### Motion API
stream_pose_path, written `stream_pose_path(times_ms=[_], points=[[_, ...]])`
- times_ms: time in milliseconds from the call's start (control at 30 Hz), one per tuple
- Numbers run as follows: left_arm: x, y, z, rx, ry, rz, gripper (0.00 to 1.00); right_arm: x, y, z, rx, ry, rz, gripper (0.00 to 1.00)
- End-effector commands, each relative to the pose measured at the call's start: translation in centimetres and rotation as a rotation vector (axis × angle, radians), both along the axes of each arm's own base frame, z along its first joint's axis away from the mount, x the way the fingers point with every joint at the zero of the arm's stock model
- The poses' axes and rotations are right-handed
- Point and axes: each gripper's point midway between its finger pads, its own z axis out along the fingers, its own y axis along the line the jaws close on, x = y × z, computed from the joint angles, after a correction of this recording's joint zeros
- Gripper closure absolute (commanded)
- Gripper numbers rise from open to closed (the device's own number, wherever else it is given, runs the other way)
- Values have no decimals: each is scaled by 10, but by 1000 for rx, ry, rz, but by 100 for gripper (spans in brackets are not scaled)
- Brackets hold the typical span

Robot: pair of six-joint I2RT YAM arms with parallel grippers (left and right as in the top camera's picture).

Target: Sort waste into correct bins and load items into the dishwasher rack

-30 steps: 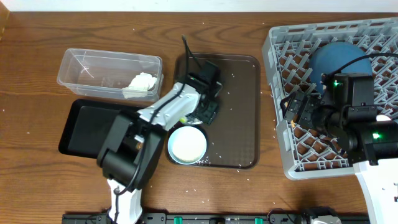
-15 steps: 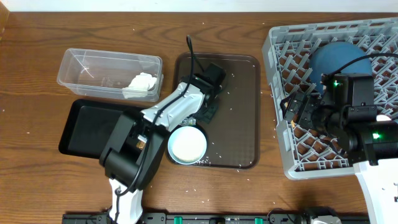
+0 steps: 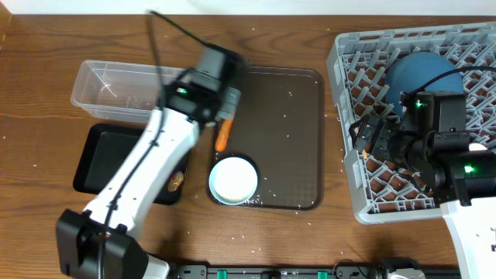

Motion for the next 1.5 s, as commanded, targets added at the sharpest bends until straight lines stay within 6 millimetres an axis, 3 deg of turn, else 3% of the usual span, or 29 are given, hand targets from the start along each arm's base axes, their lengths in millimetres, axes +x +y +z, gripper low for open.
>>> stream_pose_path(times_ms=[0,133,233,333,433,533,667,800,933,1033,1300,1467], points=[[23,49,-6,19,-29,175,94,1,-3,3,-6,-17,2,1],[48,77,-16,-28,-64,278,92,2,-3,4,-5,-22,2,1],[53,87,-21,-91,-72,388,66,2,-3,4,-6,-18,2,1],[54,88,-16,-122,-90,427,61,1,-3,4,-6,-18,2,1],[50,88,1,-136,-125,422,58,1,-3,4,-6,-18,2,1],[34,83,31,-165,-157,400,50,1,-3,3,-7,-17,3,1],[-7,61,66,-222,-146,292,46,2,-3,4,-6,-18,2,1],[-52,38,73,-250,-62,201,45,3,-3,5,-5,-25,2,1],[-77,10,50,-160,44,21,45,3,-3,5,-5,-26,2,1],[-81,-6,23,-116,103,-52,45,3,-3,4,-5,-24,2,1],[-55,-27,-73,-47,263,-74,45,1,-3,3,-6,-13,2,1],[-45,-32,-120,-8,335,-90,45,-3,-3,0,-8,6,2,1]])
